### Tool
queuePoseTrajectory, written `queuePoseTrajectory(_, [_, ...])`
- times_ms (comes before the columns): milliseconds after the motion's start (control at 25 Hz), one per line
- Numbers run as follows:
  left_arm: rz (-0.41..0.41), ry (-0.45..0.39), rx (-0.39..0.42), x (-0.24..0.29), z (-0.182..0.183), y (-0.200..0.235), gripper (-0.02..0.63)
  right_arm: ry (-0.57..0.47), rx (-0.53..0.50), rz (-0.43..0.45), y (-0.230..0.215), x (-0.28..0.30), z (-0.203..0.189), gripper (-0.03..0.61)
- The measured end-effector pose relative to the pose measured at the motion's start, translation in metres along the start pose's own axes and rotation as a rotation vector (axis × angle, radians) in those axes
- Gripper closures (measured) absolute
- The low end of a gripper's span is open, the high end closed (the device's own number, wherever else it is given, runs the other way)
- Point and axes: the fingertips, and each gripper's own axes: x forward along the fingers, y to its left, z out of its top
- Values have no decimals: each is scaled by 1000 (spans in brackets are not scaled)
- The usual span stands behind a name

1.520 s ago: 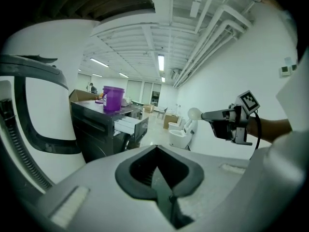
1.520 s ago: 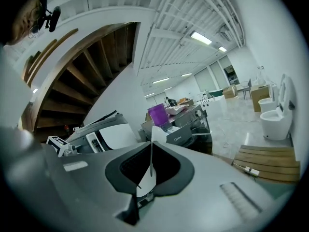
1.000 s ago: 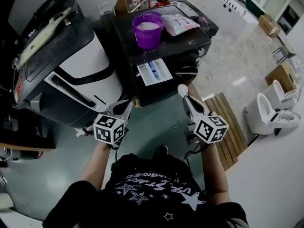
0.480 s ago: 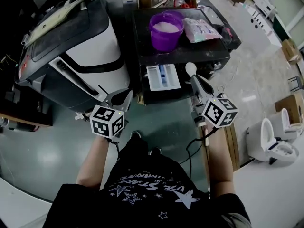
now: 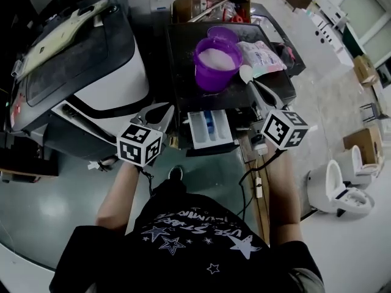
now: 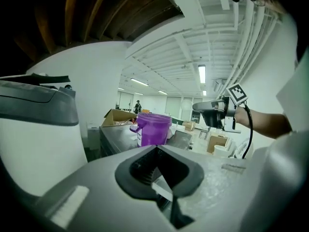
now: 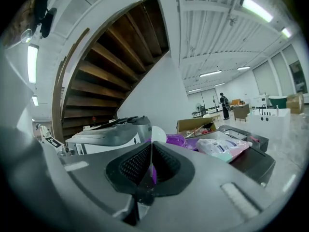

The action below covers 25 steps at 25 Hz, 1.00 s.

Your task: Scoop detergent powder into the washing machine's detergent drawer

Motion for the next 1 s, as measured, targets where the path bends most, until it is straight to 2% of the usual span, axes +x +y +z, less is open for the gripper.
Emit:
queuePoseTrajectory(160, [-37,-13,12,31,21,25,614,53,-46,-15,-12,41,14,548])
queuePoseTrajectory(280, [-66,-13,19,49,30,37,613,137,-113,-31,-20,67,15,548])
queuePoseTrajectory(400, [-91,-6,30,63,33,48,613,258,-270,-32,-27,90,14,547])
queuePoseTrajectory(600, [-115,-15,26,77,34,63,614,480,-596,1,-32,120,1,548])
queuePoseTrajectory(880, [-116,-23,2,85,32,79,614,714,-934,49,-39,154,-14,548])
queuePoseTrajectory(1000, [-111,-22,-10,87,30,85,614,829,-1028,76,-46,167,-24,548])
